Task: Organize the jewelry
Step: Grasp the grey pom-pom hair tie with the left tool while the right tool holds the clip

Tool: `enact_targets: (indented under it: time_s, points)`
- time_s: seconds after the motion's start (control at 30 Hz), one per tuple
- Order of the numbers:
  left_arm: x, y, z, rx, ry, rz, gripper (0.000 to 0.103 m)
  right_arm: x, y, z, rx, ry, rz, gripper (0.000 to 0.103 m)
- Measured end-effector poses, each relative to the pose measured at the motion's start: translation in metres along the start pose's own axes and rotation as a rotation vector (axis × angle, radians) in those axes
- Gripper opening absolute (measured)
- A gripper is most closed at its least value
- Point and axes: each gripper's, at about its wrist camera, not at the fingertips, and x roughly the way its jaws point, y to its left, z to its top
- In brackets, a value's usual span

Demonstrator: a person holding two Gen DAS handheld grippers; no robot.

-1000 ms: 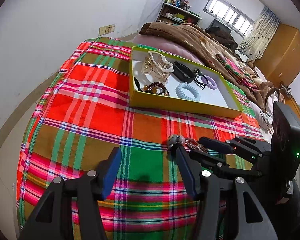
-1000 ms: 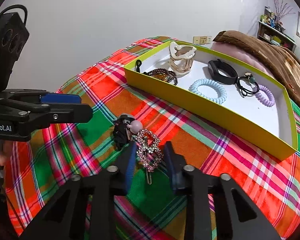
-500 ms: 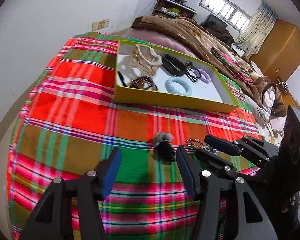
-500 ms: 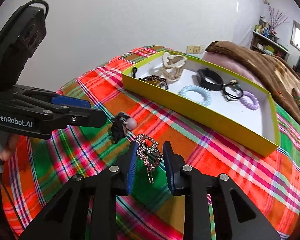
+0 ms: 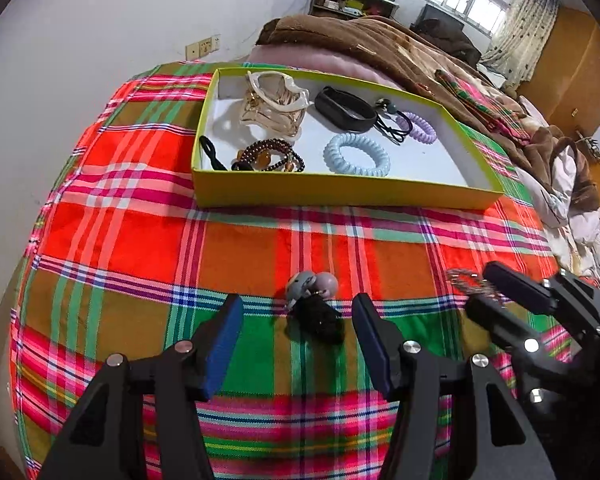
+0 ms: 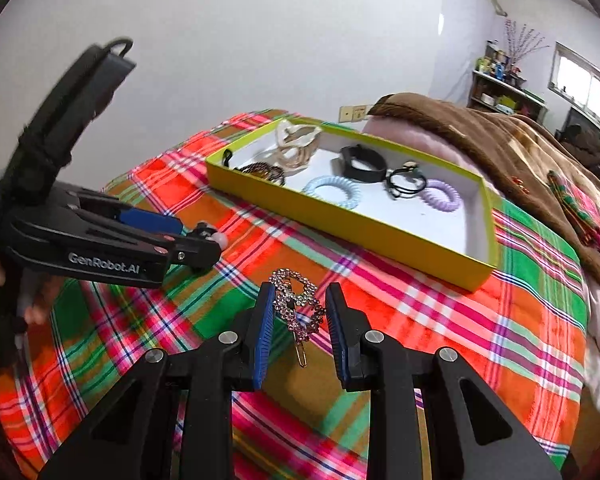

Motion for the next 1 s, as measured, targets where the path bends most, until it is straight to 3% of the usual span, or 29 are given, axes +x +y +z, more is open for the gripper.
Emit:
enact_targets:
  time_s: [0.17, 0.37, 0.4, 0.5, 1.0]
  points:
    - [0.002, -0.004, -0.002, 0.015, -0.029, 0.042, 0.058, -0.011, -0.004, 0.001, 0.015, -0.032, -0.011, 0.027]
    - [0.003, -0.005, -0.003, 0.03, -0.056, 0.09, 0.037, -0.016, -0.005, 0.001, 0.026, -0.051, -0.011, 0.027]
    - [0.002, -0.005, -0.002, 0.026, -0.057, 0.09, 0.029, -0.016, -0.006, 0.001, 0.029, -0.055, -0.011, 0.027]
    - [0.001, -0.003, -0.003, 0.024, -0.056, 0.079, 0.024, -0.02, -0.007, 0.0, 0.035, -0.064, -0.011, 0.027]
    - [-0.015, -0.005, 0.001, 0.039, -0.097, 0.048, 0.021, -0.028, -0.014, -0.001, 0.066, -0.083, -0.026, 0.027]
